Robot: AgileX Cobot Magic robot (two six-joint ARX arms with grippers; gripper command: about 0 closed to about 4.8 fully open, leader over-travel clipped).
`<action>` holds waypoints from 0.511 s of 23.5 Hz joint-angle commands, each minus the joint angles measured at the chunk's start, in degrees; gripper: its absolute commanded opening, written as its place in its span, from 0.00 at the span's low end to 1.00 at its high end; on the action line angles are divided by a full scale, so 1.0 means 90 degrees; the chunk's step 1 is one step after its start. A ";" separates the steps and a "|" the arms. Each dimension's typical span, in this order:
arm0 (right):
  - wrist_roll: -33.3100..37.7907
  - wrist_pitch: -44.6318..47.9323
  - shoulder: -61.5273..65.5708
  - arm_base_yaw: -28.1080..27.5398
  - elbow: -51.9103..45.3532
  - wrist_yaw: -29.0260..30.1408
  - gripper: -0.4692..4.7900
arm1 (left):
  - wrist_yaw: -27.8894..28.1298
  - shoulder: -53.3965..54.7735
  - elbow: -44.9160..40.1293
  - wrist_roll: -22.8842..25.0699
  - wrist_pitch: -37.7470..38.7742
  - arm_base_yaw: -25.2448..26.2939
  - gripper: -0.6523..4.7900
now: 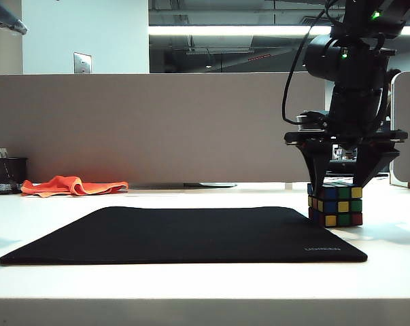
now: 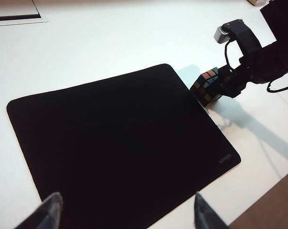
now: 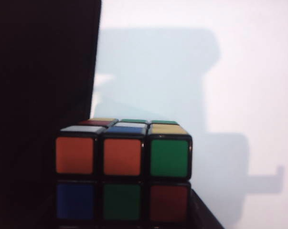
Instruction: Pick up the cube on the right side of the mouse pad, then place it in the center of the mouse pad.
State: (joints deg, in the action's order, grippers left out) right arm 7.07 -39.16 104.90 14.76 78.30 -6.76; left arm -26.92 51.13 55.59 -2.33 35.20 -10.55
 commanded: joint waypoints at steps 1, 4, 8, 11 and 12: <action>-0.0175 -0.0056 -0.0357 0.0002 0.0058 -0.0294 0.67 | -0.0034 -0.0012 0.0032 0.0041 -0.0039 0.0005 0.76; -0.0172 -0.0102 -0.0753 0.0002 0.0058 -0.0274 0.67 | -0.0019 -0.0012 0.0032 0.0044 -0.0056 0.0005 0.76; -0.0117 0.0075 -0.1634 0.0143 0.0087 0.0262 0.64 | 0.0036 -0.0012 0.0032 0.0214 -0.0117 0.0005 0.74; 0.0000 0.0107 -0.1940 0.0398 0.0296 0.0461 0.64 | 0.0039 -0.0010 0.0032 0.0338 -0.0117 0.0005 0.74; 0.0029 0.0080 -0.1962 0.0515 0.0408 0.0459 0.64 | 0.0036 -0.0010 0.0032 0.0396 -0.0114 0.0005 0.74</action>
State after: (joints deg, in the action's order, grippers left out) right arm 6.50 -39.99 87.57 18.06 80.51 -3.49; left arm -26.70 51.13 55.59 -0.12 34.94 -10.55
